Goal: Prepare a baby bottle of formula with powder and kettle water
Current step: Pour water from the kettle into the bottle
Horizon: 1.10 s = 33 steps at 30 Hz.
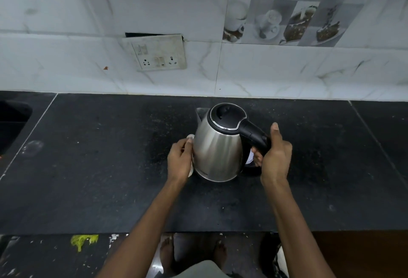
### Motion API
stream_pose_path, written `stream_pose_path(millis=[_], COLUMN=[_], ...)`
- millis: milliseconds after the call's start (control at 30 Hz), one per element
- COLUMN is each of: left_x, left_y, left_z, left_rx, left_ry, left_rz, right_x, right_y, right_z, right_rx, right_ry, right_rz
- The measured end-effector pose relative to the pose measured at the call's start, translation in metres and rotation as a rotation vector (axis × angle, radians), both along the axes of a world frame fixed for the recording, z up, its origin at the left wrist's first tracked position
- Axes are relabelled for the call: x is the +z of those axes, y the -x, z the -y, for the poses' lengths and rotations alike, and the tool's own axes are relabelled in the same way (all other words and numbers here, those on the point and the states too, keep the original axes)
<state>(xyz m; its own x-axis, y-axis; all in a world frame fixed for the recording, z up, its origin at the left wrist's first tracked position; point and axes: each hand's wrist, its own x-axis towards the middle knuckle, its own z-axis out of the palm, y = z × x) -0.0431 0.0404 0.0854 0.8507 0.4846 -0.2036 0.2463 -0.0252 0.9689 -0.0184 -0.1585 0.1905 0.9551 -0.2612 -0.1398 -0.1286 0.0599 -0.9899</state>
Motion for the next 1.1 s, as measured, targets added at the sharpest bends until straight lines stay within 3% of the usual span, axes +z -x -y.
stream_pose_path(millis=[67, 167, 367, 500, 767, 1100], left_x=[-0.013, -0.028, -0.063, -0.081, -0.099, -0.107], left_y=[0.002, 0.006, 0.014, 0.012, 0.018, 0.024], left_z=[-0.02, -0.049, -0.07, -0.063, -0.058, -0.054], left_rx=[0.009, 0.028, -0.235, -0.356, -0.287, -0.264], left_ry=[-0.193, -0.257, -0.265, -0.262, -0.241, -0.173], left_rz=[-0.003, -0.071, -0.223, -0.207, -0.117, -0.043], right_x=[-0.005, -0.015, -0.029, -0.038, -0.051, -0.052], right_y=[-0.002, -0.004, -0.007, -0.006, -0.002, 0.006], right_z=[0.002, 0.007, 0.008, 0.014, 0.015, 0.006], right_rx=[-0.028, -0.037, -0.032, -0.004, 0.075, 0.218], right_ry=[0.036, 0.072, 0.133, 0.22, 0.276, 0.522], right_rz=[-0.022, -0.057, -0.098, -0.079, -0.074, -0.053])
